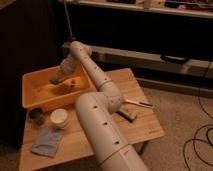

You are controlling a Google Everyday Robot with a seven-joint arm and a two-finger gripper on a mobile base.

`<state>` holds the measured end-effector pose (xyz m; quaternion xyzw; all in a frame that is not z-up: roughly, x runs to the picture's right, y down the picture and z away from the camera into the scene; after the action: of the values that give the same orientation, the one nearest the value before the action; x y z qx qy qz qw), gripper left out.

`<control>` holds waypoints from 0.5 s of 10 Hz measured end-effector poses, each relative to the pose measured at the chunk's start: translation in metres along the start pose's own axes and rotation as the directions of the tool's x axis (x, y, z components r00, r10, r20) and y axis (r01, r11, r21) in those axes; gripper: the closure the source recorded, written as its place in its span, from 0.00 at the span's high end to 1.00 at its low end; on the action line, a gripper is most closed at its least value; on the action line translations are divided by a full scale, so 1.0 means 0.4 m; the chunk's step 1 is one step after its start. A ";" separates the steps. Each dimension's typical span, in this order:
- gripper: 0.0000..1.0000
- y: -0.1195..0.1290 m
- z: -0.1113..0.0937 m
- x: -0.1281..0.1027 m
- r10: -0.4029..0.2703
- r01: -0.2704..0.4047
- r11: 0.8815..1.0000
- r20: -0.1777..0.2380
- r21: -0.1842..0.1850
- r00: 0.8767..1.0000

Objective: Wipe tray with sponge

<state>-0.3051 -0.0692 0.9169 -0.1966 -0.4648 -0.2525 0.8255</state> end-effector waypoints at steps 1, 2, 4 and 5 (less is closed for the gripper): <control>0.09 0.013 0.011 -0.028 -0.016 0.016 1.000 0.018 -0.007 1.000; 0.09 0.042 0.017 -0.071 -0.035 0.035 0.999 0.040 -0.012 0.999; 0.09 0.092 0.023 -0.127 -0.054 0.055 0.998 0.069 -0.015 0.996; 0.09 0.118 0.016 -0.136 -0.053 0.055 0.998 0.074 -0.014 0.996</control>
<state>-0.3051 -0.0155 0.8686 -0.1998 -0.4980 -0.2711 0.7991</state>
